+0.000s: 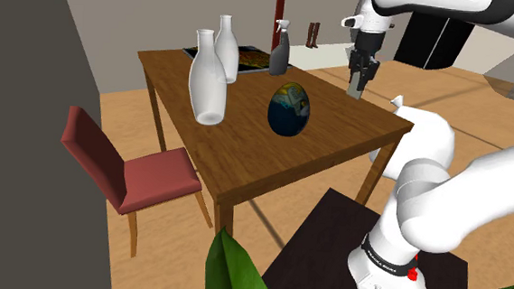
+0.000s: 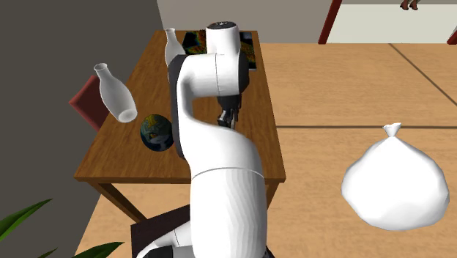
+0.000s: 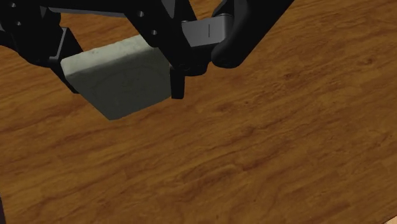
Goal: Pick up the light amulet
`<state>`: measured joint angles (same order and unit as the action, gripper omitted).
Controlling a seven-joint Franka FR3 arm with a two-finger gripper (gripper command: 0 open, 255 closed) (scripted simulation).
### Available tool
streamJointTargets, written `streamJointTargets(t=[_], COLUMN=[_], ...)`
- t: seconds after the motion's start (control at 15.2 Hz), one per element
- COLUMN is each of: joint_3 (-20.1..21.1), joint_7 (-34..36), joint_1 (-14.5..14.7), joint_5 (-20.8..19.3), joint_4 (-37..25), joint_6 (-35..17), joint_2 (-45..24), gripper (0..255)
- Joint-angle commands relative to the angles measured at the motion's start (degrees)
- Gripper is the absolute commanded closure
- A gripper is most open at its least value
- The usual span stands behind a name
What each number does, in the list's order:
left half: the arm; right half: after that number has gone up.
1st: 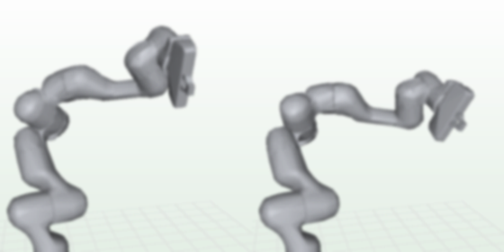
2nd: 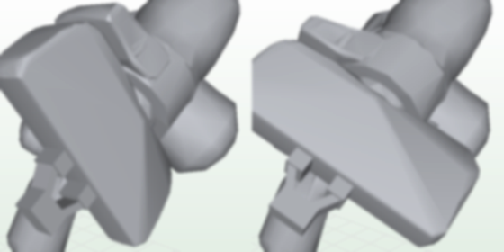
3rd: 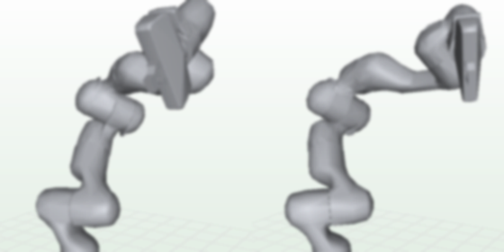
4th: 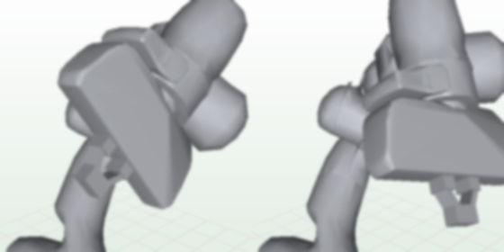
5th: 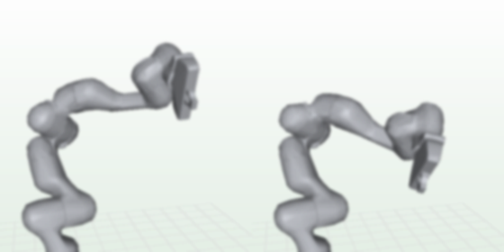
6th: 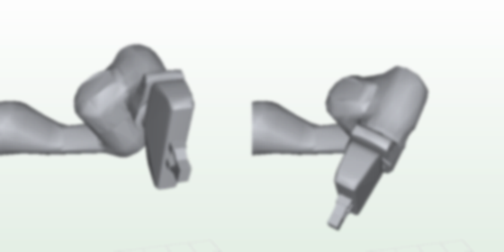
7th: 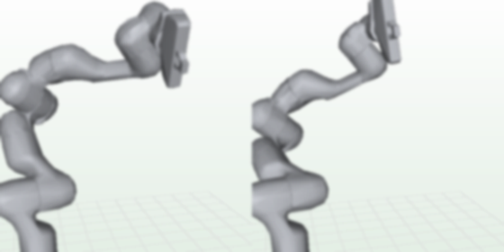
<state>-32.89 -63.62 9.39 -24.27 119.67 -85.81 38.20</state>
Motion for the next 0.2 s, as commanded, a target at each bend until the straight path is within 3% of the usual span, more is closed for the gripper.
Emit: streamJointTargets(t=[0.0, 0.13], joint_3=[0.21, 0.23], joint_7=[-0.43, -0.46], joint_1=[0.23, 0.24], joint_5=[0.37, 0.39], joint_4=[-2.19, -2.33], joint_6=[1.52, 1.62], joint_2=[-0.66, -0.7], gripper=[255, 255])
